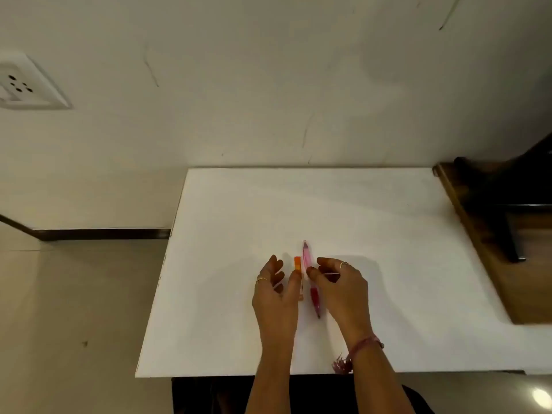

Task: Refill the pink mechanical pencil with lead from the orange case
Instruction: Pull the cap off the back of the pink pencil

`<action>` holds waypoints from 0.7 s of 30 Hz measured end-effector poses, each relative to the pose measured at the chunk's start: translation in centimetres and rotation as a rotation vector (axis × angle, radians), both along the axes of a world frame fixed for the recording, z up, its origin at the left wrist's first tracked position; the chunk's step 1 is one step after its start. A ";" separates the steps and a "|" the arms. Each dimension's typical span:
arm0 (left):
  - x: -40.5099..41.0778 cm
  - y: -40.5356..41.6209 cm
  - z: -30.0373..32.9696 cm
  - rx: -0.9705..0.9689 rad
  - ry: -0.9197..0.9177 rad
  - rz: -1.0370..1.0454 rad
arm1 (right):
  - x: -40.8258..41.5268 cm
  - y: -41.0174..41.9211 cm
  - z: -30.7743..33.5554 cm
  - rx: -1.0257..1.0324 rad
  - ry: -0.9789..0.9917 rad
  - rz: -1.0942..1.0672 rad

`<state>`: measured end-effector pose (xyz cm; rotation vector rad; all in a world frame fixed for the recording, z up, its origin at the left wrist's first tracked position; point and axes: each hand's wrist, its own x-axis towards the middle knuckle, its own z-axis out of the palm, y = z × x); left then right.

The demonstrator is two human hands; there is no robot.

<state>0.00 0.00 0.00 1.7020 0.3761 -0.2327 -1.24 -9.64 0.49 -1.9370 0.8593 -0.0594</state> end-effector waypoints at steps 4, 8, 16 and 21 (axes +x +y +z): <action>-0.1 0.2 -0.9 0.039 -0.039 0.005 | -0.6 0.0 -0.9 -0.026 -0.028 -0.010; 0.4 0.2 -1.1 0.000 -0.049 -0.012 | -0.5 -0.1 -0.9 -0.064 -0.032 0.004; 1.6 0.5 -1.0 0.042 -0.043 -0.105 | -0.3 -0.3 -0.5 -0.139 0.033 0.068; 2.0 0.6 -0.8 0.064 -0.056 -0.175 | 0.1 -0.5 -0.4 -0.100 0.058 0.071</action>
